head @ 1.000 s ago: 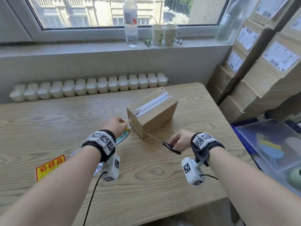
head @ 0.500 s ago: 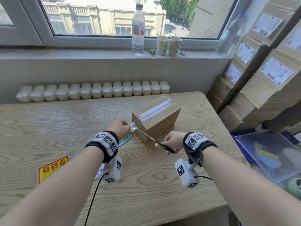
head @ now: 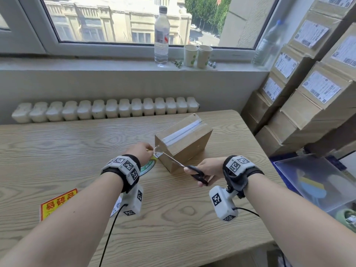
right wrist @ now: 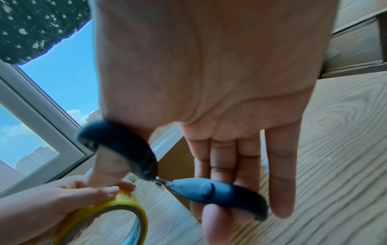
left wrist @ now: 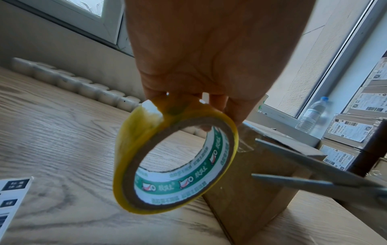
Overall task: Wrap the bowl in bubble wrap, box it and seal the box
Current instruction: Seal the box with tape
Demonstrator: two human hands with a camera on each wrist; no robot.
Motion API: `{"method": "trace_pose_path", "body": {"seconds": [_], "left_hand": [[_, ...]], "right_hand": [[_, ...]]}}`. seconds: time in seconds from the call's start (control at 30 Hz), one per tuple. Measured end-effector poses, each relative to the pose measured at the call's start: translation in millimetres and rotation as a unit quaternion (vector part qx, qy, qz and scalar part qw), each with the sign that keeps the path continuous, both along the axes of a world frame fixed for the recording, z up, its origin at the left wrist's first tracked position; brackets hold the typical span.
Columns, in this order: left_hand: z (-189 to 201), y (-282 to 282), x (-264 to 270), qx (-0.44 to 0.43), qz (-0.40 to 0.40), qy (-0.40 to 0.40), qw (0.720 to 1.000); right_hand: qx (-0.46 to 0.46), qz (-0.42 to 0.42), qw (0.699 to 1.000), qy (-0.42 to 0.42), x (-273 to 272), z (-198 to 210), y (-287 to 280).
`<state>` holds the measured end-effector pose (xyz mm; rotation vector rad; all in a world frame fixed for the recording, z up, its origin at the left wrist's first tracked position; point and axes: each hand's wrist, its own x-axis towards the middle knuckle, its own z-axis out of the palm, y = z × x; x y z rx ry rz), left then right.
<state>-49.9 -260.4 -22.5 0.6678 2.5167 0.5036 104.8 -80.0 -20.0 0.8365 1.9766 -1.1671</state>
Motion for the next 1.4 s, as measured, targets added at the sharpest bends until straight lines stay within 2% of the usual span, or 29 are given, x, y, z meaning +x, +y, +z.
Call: {"method": "trace_pose_path", "body": {"seconds": [0.43,0.7,1.03,1.4], "left_hand": [[-5,0,-5,0.027,0.005,-0.022,0.999],[-8,2,-12,0.027,0.004,-0.032,0.999],[-8,3,-14,0.021,0.004,-0.038,0.999],[-2,7,-9,-0.005,-0.002,-0.027,1.000]], "right_hand": [[-0.034,-0.036,0.996,0.079,-31,-4,-32],[-0.016,-0.048,0.996,0.076,-31,4,-26],[-0.035,-0.043,0.995,0.083,-36,2,-27],[0.016,0.005,0.994,0.104,-41,5,-25]]}}
